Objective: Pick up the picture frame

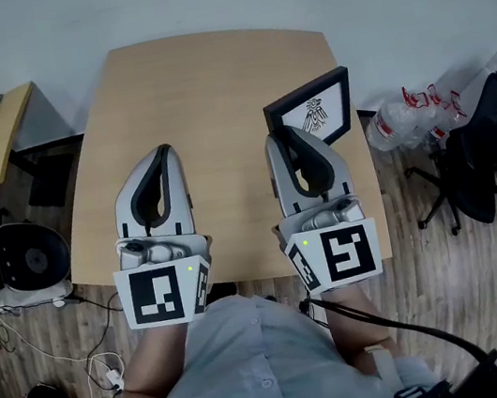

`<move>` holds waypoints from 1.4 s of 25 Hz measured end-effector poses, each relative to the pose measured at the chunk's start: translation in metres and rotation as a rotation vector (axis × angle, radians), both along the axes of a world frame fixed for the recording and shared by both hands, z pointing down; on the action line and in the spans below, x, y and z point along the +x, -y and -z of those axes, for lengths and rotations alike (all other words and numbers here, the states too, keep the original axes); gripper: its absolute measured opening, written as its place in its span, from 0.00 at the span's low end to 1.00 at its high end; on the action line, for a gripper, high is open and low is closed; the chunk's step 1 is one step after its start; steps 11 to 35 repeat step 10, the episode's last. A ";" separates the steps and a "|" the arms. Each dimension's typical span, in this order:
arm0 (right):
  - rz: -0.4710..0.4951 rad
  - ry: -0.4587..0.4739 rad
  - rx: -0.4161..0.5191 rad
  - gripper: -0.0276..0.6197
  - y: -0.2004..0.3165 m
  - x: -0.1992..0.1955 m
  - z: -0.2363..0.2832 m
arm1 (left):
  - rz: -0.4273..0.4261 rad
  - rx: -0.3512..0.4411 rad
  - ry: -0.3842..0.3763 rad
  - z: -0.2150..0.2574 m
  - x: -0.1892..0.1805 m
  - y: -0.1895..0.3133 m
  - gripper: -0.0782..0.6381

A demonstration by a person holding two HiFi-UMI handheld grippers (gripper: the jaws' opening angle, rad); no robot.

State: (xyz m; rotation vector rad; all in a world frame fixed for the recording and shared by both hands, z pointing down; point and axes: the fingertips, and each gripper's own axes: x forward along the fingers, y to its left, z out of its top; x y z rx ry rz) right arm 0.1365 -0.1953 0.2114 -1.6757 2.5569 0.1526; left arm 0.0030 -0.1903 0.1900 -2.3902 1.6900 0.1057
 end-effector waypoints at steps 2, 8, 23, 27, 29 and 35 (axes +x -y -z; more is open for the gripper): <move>0.001 0.003 -0.001 0.14 0.001 0.001 -0.001 | 0.002 -0.001 0.005 -0.001 0.001 0.001 0.11; 0.002 0.005 -0.008 0.14 0.003 0.003 -0.004 | 0.007 -0.001 0.013 -0.002 0.003 0.002 0.11; 0.002 0.005 -0.010 0.14 0.004 0.003 -0.005 | 0.008 0.001 0.014 -0.002 0.003 0.003 0.11; 0.002 0.005 -0.010 0.14 0.004 0.003 -0.005 | 0.008 0.001 0.014 -0.002 0.003 0.003 0.11; 0.002 0.005 -0.010 0.14 0.004 0.003 -0.005 | 0.008 0.001 0.014 -0.002 0.003 0.003 0.11; 0.002 0.005 -0.010 0.14 0.004 0.003 -0.005 | 0.008 0.001 0.014 -0.002 0.003 0.003 0.11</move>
